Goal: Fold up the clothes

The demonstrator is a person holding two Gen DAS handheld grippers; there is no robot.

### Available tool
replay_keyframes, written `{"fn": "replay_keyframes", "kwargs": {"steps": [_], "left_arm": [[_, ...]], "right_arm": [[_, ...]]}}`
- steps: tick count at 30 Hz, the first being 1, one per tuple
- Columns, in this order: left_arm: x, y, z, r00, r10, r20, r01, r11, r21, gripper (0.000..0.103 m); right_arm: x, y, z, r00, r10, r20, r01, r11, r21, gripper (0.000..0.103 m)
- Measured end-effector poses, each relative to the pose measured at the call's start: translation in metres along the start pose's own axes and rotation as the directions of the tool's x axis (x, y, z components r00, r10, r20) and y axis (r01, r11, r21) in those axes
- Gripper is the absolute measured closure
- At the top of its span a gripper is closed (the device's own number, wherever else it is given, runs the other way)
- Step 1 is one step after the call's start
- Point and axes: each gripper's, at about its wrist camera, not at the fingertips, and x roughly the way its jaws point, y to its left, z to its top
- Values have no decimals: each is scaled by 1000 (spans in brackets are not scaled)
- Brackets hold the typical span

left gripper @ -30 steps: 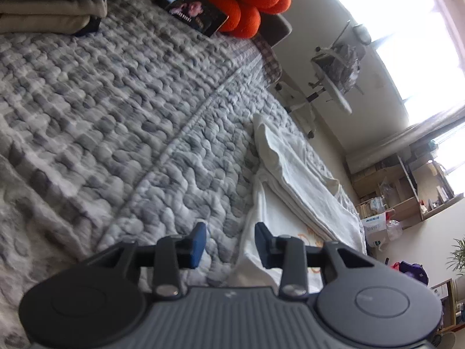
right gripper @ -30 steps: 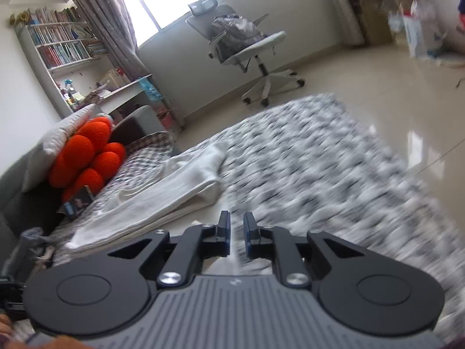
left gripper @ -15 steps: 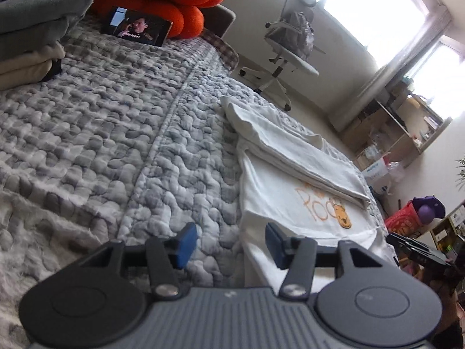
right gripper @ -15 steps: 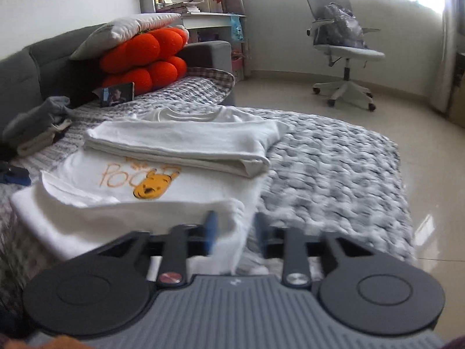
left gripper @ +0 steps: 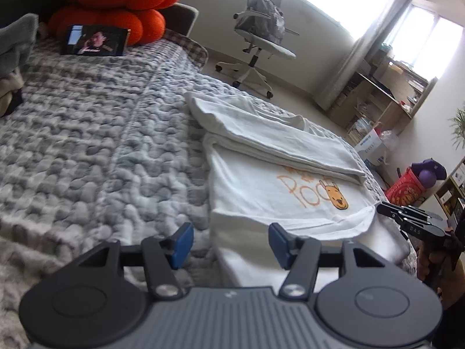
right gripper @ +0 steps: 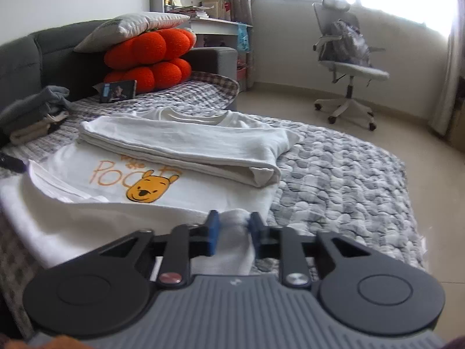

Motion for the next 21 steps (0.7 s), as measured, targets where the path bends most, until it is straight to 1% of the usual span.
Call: {"fn": "replay_keyframes", "kwargs": {"steps": [2, 3, 4, 6, 7, 9, 14, 18, 20, 21], "left_arm": [[4, -5, -1, 999, 37, 5, -37, 999, 24, 47], [5, -8, -2, 997, 72, 11, -72, 997, 33, 54], [5, -10, -4, 995, 94, 23, -95, 994, 45, 66], [4, -15, -7, 993, 111, 42, -114, 991, 71, 73], [2, -17, -8, 992, 117, 53, -121, 990, 78, 79], [0, -20, -9, 987, 142, 70, -148, 985, 87, 82], [-1, -24, -9, 983, 162, 80, -171, 979, 110, 86], [-2, -22, -9, 984, 155, 83, -163, 982, 99, 87], [-3, -21, -9, 985, 152, 83, -159, 983, 91, 87], [-2, -20, -10, 985, 152, 79, -158, 983, 90, 87]], "right_arm": [[-1, 2, -2, 1000, -18, 9, 18, 1000, -3, 88], [-2, 2, -2, 1000, -23, 14, 23, 1000, 0, 89], [-3, 2, -3, 999, -28, 20, 28, 1000, 3, 92], [-6, 3, -4, 999, -39, 31, 39, 999, 8, 95], [-7, 4, -5, 998, -45, 36, 44, 999, 11, 96], [-9, 5, -6, 997, -56, 47, 55, 998, 16, 97], [-16, 7, -6, 996, -36, 76, 33, 998, 46, 98], [-14, 9, -5, 997, -14, 71, 11, 999, 43, 98], [-12, 8, -5, 998, -4, 61, 1, 999, 50, 95], [-11, 7, -6, 998, 13, 55, -17, 998, 55, 90]]}}
